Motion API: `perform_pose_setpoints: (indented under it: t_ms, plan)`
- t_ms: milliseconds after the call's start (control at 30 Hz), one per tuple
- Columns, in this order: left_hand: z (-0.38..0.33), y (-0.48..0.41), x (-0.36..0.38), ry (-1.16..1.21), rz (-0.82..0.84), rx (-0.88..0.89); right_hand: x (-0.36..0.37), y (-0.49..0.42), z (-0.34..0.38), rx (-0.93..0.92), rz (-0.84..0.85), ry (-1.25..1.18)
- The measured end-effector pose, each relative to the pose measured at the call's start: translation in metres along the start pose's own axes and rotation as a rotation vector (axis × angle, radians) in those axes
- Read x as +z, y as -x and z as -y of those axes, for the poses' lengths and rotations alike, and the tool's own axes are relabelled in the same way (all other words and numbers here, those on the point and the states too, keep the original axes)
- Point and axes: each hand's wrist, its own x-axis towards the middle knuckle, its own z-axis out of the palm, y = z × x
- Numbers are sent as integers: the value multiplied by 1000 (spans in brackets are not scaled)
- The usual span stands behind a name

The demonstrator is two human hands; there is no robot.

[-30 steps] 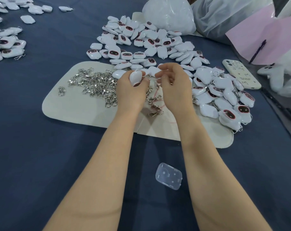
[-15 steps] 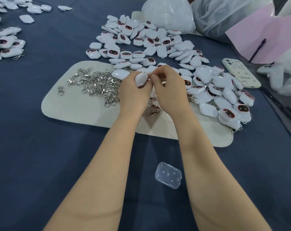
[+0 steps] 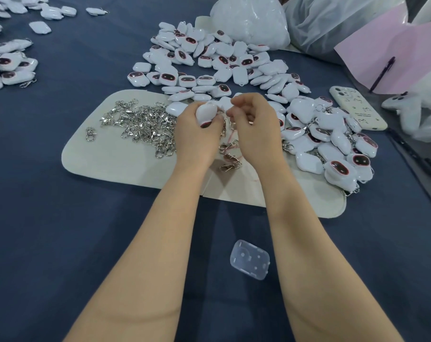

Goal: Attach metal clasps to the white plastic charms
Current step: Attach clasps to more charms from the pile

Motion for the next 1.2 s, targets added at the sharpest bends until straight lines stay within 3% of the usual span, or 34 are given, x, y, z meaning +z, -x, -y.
perform_pose_setpoints:
  t_ms: [233,700,933,1200]
  plan:
    - [0,-2,-1,81,-4,-42,-1,-3,-2,22,75,51]
    - [-2,2,0,-69,56,-13,2,-1,-7,-77,47,180]
    - [-2,3,-2,-87,75,-35,3,-3,-11,12,58,143]
    - [-1,2,-2,-95,52,-42,-1,-2,-8,-54,56,107]
